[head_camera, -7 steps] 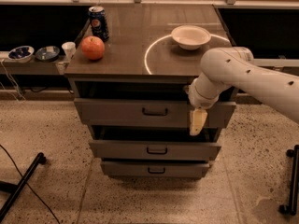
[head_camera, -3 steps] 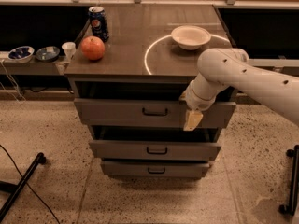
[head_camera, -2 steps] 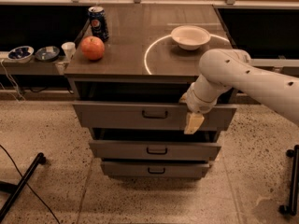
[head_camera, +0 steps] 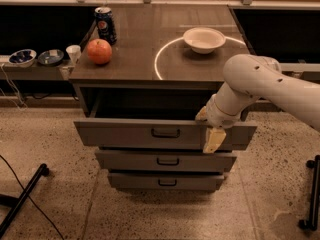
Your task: Open top drawer
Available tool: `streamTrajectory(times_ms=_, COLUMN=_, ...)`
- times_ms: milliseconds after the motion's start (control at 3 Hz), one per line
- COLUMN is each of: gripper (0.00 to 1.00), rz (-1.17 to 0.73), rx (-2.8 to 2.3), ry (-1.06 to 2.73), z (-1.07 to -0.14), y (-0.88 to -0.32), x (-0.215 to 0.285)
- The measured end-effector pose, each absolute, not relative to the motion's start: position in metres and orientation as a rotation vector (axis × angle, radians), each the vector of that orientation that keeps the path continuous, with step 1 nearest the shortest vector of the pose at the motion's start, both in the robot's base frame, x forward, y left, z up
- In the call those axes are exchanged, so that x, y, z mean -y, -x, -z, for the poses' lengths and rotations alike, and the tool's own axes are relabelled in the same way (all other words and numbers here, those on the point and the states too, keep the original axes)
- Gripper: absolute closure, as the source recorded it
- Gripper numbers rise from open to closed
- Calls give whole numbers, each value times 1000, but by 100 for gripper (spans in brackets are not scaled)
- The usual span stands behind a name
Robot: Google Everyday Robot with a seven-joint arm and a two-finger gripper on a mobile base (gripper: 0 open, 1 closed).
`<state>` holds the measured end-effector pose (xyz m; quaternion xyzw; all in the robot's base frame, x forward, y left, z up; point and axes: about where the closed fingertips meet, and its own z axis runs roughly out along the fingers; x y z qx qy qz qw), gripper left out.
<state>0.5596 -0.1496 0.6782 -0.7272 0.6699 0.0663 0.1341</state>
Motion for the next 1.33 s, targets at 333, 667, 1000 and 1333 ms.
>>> streamTrajectory(times_ms=333, gripper=29, rz=-258, rx=-1941, ry=2114, z=-681, y=-538, x=155)
streamTrajectory(times_ms=667, gripper=28, rz=-328, rx=-1929, ry=2129, z=-683, y=-509, x=159)
streamTrajectory(times_ms=1000, gripper=28, rz=-386, rx=-1915, ry=2141, z=-686, y=-486, x=161)
streamTrajectory(times_ms=1333, gripper=29, rz=-427, rx=-1901, ry=2145, z=-691, y=-474, x=159)
